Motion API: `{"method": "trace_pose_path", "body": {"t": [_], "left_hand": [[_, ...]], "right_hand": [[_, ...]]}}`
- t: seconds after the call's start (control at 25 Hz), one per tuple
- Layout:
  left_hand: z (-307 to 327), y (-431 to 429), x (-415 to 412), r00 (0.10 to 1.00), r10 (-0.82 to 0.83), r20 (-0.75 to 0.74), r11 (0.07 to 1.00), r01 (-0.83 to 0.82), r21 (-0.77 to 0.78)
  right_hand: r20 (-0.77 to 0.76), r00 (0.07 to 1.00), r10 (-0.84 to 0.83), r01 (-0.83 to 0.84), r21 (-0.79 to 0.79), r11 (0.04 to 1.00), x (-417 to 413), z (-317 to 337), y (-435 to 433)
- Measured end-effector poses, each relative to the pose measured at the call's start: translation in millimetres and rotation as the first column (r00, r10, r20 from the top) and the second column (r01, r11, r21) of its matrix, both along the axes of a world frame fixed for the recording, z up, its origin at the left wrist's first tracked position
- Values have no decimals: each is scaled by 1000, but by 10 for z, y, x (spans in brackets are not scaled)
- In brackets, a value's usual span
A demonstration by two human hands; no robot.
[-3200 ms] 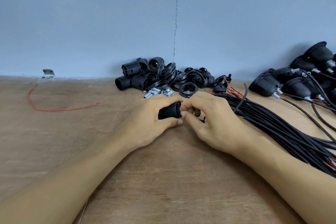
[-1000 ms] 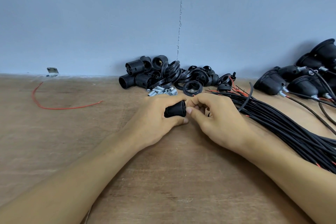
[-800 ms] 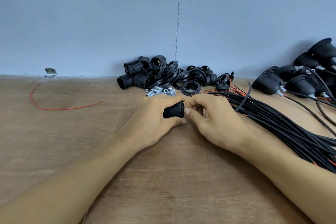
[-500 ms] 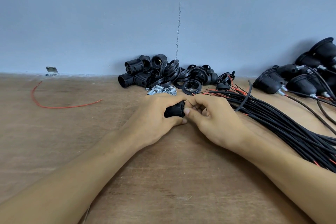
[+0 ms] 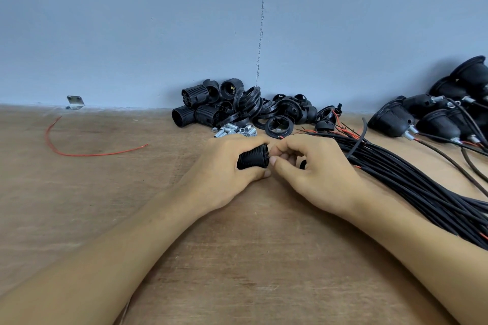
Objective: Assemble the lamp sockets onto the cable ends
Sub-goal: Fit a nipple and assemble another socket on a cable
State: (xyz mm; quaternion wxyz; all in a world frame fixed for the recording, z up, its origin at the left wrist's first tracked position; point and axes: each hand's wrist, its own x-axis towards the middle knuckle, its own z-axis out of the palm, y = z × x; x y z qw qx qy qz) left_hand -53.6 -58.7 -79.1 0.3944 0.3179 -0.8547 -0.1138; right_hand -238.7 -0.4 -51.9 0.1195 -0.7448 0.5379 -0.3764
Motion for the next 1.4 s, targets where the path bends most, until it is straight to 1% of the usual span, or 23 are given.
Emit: {"method": "trace_pose_path", "body": {"t": [0.2,0.52,0.68,0.8,0.92,1.04,1.4], "left_hand": [[-6,6,-5,1000,-7,-4,1000,7,-6],[3,26,-7,1000,-4,15,999,4,-32],[3,40,-16,1000,-17,-13,999,16,-47],[13,51,-21,999,-22,-37,1000,22,-21],[25,56,-13,1000,-7,-26,1000,7,1],[32,70,-12,1000,8,-21,1000,-8,0],[29,65,-22,1000,-22,-9,1000,22,-13]], "right_hand": [[-38,999,6,-6,-22,1000,10,-18,-1],[-20,1000,3,-4,-47,999,38,-29,7],[-23,1000,2,-4,-50,999,45,-30,12],[-30,1000,-2,0,-58,998,41,-32,11],[-29,1000,-10,8,-62,998,37,-34,4],[-32,999,-12,10,-66,998,42,-38,11],[-32,999,-24,23,-35,999,59,-42,6]]}}
